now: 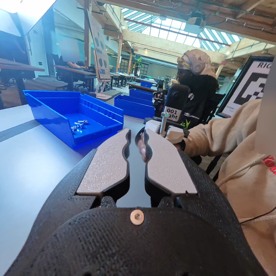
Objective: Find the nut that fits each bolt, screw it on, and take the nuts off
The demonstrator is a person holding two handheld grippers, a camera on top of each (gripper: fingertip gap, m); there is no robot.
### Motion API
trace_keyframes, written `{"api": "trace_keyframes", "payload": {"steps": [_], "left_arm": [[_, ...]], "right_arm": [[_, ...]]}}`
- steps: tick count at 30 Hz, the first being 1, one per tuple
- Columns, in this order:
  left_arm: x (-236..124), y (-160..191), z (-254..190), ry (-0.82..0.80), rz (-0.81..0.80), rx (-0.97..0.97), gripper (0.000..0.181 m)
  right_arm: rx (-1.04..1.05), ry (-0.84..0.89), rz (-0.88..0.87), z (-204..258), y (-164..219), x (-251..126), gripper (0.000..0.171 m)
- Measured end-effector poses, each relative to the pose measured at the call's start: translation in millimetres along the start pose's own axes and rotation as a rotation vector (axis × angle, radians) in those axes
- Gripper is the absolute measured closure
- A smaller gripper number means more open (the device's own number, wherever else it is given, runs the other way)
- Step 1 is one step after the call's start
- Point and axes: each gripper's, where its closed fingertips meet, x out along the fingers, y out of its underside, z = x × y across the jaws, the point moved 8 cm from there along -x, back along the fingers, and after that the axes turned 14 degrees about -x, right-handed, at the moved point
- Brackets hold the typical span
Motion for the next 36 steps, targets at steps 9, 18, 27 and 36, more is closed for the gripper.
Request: {"api": "trace_keyframes", "payload": {"steps": [9, 18, 27, 36], "left_arm": [[7.1, -2.1, -14.1, 0.055, -0.016, 0.021, 0.158], [9.0, -3.6, -18.4, 0.059, -0.029, 0.028, 0.152], [4.1, -6.0, -12.2, 0.013, -0.045, 0.023, 0.167], [5.0, -5.7, -11.5, 0.009, -0.032, 0.018, 0.173]], "right_arm": [[-0.014, 0.020, 0.047, -0.8, 5.6, 2.1, 0.161], [-0.012, 0.032, 0.058, -2.7, 7.6, 2.5, 0.161], [0.002, 0.032, 0.009, -5.1, 2.8, -0.9, 0.161], [0.020, 0.021, -0.015, -4.5, 2.7, -1.4, 0.162]]}}
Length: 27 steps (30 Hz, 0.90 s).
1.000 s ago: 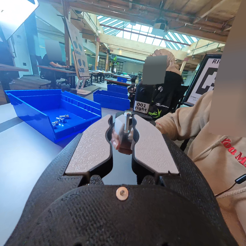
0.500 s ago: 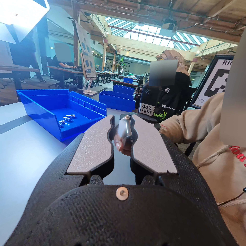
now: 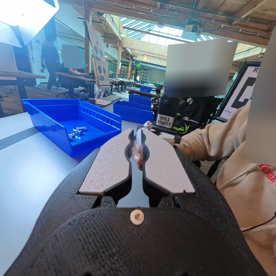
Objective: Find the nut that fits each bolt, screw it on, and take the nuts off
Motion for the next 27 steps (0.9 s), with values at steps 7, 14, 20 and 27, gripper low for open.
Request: {"api": "trace_keyframes", "payload": {"steps": [7, 14, 20, 27], "left_arm": [[1.6, -1.4, -7.6, 0.075, -0.013, -0.011, 0.162], [6.8, 2.6, -10.2, 0.034, 0.036, 0.033, 0.171], [10.6, 8.0, -11.4, 0.015, 0.082, 0.085, 0.171], [3.6, 3.5, -8.3, 0.056, 0.038, 0.042, 0.157]], "right_arm": [[-0.003, 0.008, 0.012, -0.8, 0.9, 0.3, 0.161], [-0.011, 0.004, 0.067, 2.8, 4.9, 4.8, 0.161], [-0.032, 0.003, 0.140, 5.5, 8.5, 8.3, 0.161], [-0.077, -0.005, 0.090, 7.5, 3.3, 5.3, 0.162]]}}
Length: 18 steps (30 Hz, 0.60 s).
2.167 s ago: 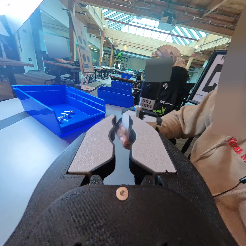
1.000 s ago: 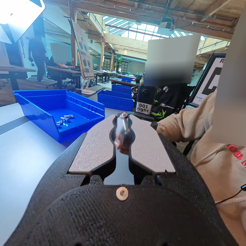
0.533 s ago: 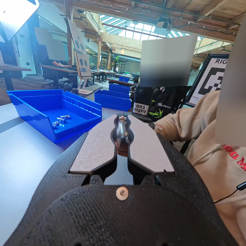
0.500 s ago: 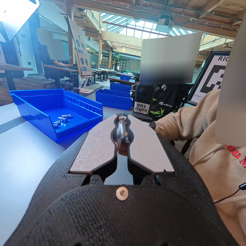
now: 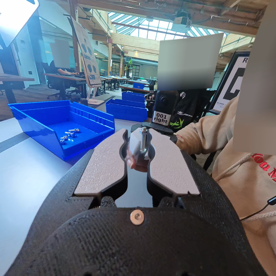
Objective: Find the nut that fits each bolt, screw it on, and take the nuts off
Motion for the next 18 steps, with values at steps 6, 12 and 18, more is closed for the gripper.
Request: {"api": "trace_keyframes", "payload": {"steps": [6, 12, 18], "left_arm": [[-5.8, 1.7, 7.9, -0.008, -0.022, -0.018, 0.163], [-0.5, 2.8, 3.5, -0.040, -0.005, 0.044, 0.159], [-11.5, -1.2, 15.5, -0.090, -0.034, 0.015, 0.164]], "right_arm": [[0.022, 0.007, -0.040, -3.8, -2.9, -3.3, 0.161], [0.039, 0.001, 0.027, -3.5, 3.4, 0.7, 0.161], [0.044, 0.019, 0.053, -7.3, 3.0, -1.5, 0.161]]}}
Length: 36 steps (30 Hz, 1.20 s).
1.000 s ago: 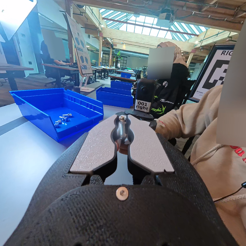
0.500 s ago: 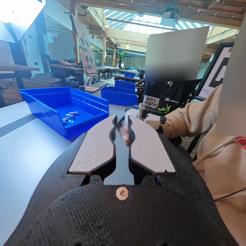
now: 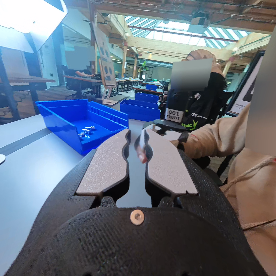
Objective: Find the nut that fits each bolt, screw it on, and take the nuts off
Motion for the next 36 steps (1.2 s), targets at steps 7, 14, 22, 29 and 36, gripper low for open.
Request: {"api": "trace_keyframes", "payload": {"steps": [7, 14, 22, 29, 36], "left_arm": [[4.3, 5.0, 1.5, -0.073, 0.038, 0.043, 0.176], [8.5, 6.9, -6.2, -0.004, 0.040, 0.042, 0.153], [2.1, 4.1, 3.4, -0.068, 0.021, 0.022, 0.164], [7.1, 6.8, -1.6, -0.092, 0.052, 0.060, 0.171], [9.0, 7.5, -7.0, -0.035, 0.037, 0.046, 0.156]], "right_arm": [[0.021, 0.002, 0.016, -1.2, 4.0, 0.6, 0.161], [0.034, 0.012, 0.047, -4.0, 7.0, 2.0, 0.161], [0.036, 0.016, 0.029, -5.7, 5.0, 0.5, 0.161], [0.052, 0.003, 0.032, -4.7, 7.5, 2.0, 0.161], [0.056, 0.013, 0.031, -6.5, 7.8, 1.9, 0.161]]}}
